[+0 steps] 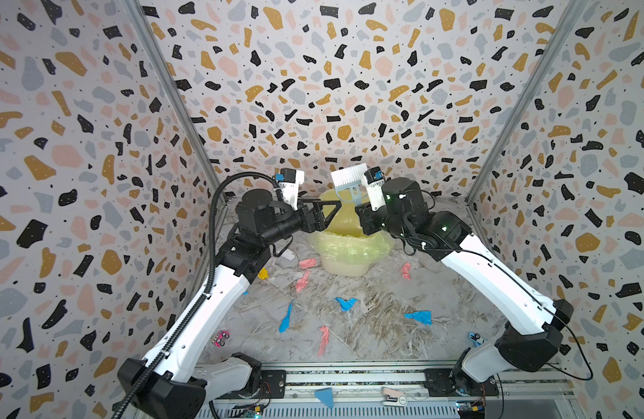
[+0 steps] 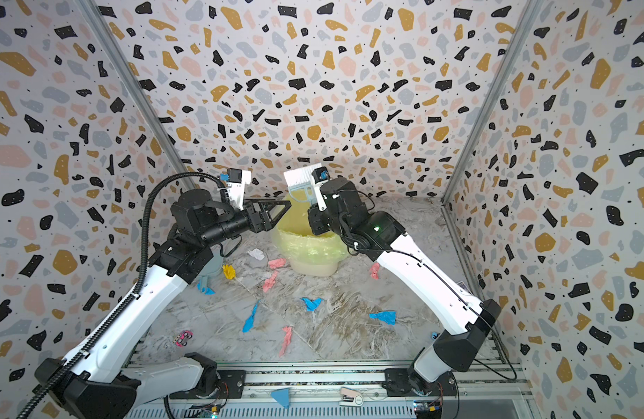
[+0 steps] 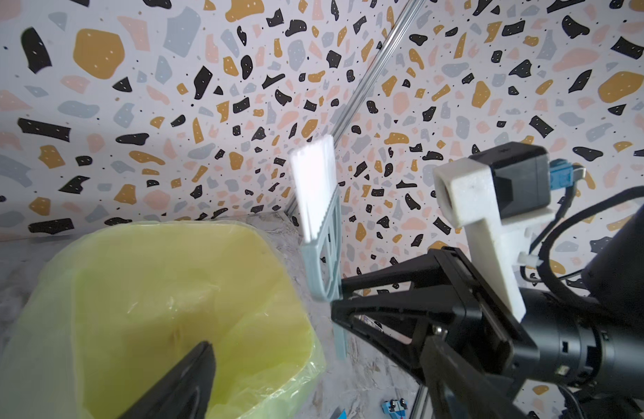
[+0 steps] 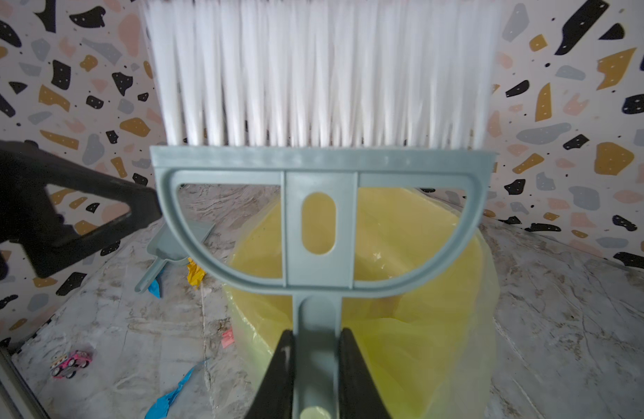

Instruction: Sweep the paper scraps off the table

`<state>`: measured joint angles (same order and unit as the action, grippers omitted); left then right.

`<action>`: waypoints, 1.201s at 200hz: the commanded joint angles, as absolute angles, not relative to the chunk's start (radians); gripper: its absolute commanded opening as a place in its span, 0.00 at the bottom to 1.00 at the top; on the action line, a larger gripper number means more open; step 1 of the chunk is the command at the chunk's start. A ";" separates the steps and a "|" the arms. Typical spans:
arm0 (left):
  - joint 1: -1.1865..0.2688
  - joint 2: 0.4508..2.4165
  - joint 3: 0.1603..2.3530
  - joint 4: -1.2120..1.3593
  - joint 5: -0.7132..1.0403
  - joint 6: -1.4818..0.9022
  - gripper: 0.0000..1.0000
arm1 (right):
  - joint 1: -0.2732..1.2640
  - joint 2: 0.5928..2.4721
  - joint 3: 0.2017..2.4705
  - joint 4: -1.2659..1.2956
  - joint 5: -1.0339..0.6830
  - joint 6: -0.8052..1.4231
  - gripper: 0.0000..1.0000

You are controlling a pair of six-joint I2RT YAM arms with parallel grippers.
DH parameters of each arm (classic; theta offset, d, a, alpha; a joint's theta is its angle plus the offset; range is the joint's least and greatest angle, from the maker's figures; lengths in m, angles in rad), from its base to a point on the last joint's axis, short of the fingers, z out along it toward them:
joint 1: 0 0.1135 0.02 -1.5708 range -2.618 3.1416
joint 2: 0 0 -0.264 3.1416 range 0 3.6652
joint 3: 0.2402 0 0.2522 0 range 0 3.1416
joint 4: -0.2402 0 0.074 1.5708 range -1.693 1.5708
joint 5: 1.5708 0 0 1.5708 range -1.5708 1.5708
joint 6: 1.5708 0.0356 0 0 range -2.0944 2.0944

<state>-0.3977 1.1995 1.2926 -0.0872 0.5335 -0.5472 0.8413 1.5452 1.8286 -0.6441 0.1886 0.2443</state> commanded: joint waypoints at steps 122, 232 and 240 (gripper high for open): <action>-0.400 1.237 1.299 0.073 0.521 -0.721 0.00 | 0.952 1.516 1.848 -0.633 0.261 0.131 0.02; -0.406 1.172 1.109 0.669 0.388 -1.100 0.00 | 0.470 1.164 1.181 0.291 -0.710 0.746 0.87; -0.411 1.179 1.113 0.686 0.385 -1.110 0.00 | 0.471 1.166 1.159 0.365 -0.732 0.789 0.87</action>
<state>-0.4046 1.1797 1.1023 0.4656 0.4068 -1.0153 0.4648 1.1896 1.1946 0.0235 -0.5114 0.5957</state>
